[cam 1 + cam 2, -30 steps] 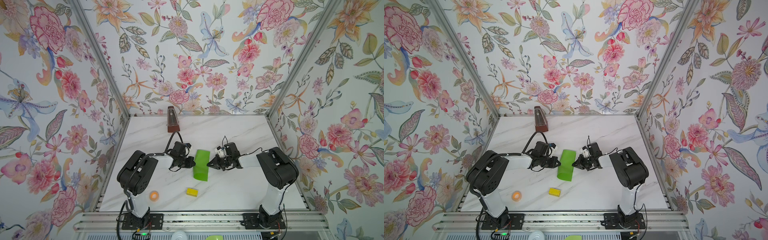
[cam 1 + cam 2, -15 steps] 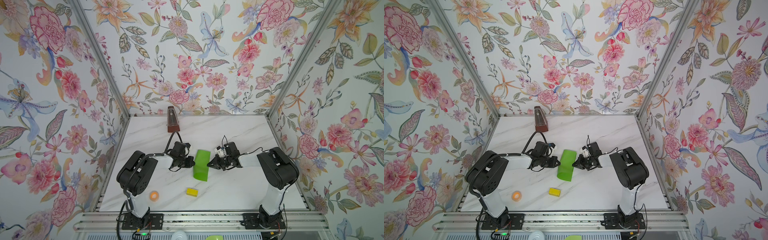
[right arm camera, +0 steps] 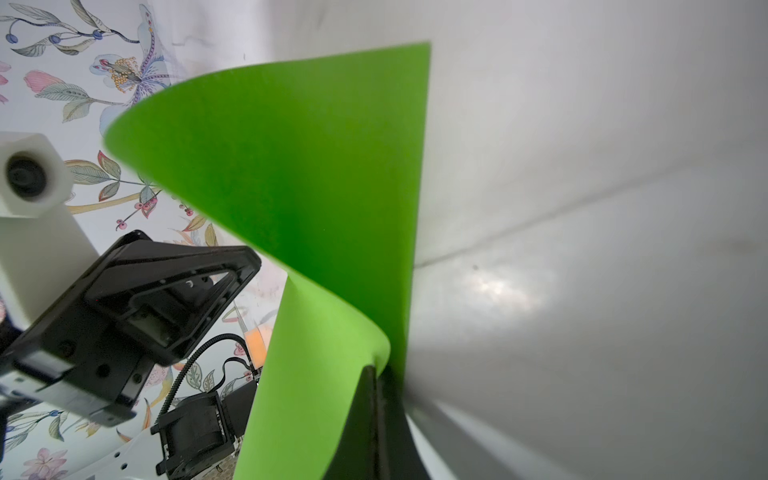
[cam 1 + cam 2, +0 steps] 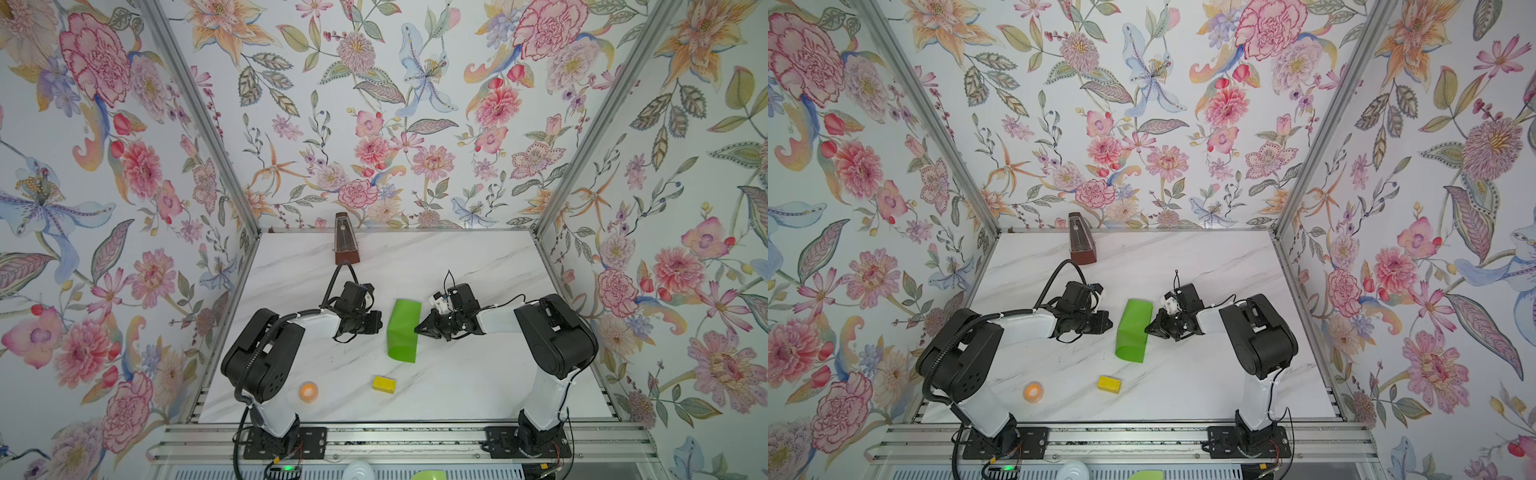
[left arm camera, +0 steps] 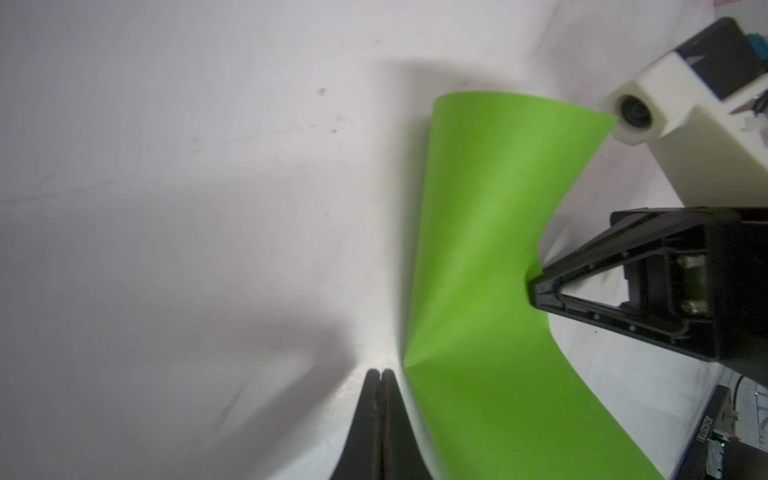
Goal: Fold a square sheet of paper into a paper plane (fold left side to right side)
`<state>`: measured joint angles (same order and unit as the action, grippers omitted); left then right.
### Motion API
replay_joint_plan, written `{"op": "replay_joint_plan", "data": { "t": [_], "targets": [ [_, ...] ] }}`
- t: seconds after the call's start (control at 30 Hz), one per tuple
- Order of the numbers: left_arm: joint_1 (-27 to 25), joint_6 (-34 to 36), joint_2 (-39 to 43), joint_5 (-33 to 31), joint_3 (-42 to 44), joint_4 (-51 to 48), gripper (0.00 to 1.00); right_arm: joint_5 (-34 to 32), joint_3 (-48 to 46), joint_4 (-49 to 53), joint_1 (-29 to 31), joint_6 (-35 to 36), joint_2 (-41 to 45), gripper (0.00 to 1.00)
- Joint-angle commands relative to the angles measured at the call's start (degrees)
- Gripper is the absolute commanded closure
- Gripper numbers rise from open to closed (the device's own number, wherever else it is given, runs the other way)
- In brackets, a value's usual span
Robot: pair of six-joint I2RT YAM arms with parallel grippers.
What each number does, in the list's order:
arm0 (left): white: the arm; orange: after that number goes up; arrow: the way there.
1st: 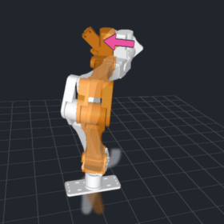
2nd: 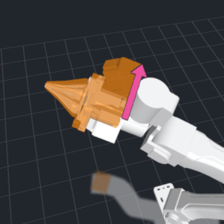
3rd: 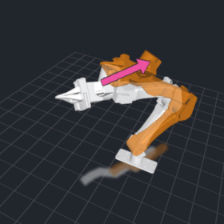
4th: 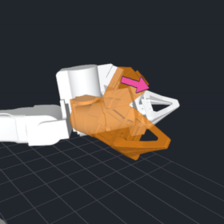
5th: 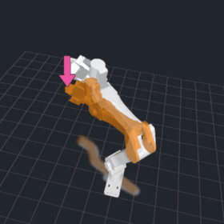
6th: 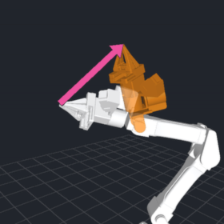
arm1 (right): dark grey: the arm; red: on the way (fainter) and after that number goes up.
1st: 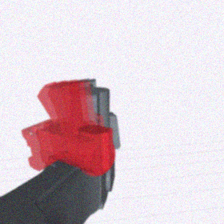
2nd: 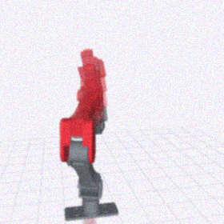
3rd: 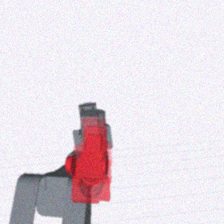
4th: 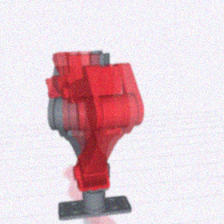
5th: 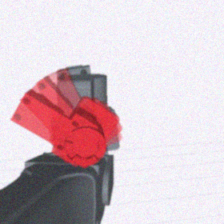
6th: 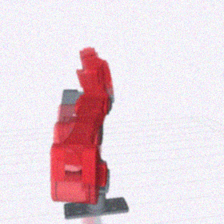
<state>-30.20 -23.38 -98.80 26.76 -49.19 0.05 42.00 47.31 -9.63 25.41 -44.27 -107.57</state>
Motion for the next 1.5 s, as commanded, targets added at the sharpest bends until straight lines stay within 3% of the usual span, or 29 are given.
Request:
{"op": "replay_joint_plan", "data": {
  "t": [0.0,0.27,0.43,0.67,0.93,1.13,1.27,1.47],
  "targets": [
    [-1.7,0.6,-1.4,3.2,-3.9,0.0,1.0,-4.0,-0.3,5.1,0.1,1.1,-1.2,1.0],
    [-2.1,1.6,-7.6,3.6,-6.4,-0.5,1.0,-3.9,-0.4,5.3,0.0,1.4,-1.3,1.0],
    [-0.1,1.4,-8.8,-3.5,-5.3,-3.0,1.0,-3.9,-0.5,5.2,0.0,1.3,-1.2,1.0],
    [2.8,0.8,-9.7,-8.4,-2.9,-4.4,1.0,-3.8,-0.5,5.4,-0.1,1.4,-0.9,1.0],
    [2.1,0.4,-2.5,0.3,-1.5,4.2,1.0,-3.7,-0.2,5.7,0.0,1.6,-0.6,1.0],
    [-0.4,-0.5,-4.2,4.1,-4.2,6.4,1.0,-3.7,-0.1,5.7,0.1,1.6,-0.8,1.0],
    [-1.0,-1.1,-7.1,4.7,-5.7,7.1,1.0,-3.7,0.0,5.9,0.1,1.6,-0.7,1.0],
    [0.2,-1.8,-10.1,0.4,-5.8,5.6,1.0,-4.0,0.4,6.8,0.1,2.2,-0.4,1.0]
  ]
}}
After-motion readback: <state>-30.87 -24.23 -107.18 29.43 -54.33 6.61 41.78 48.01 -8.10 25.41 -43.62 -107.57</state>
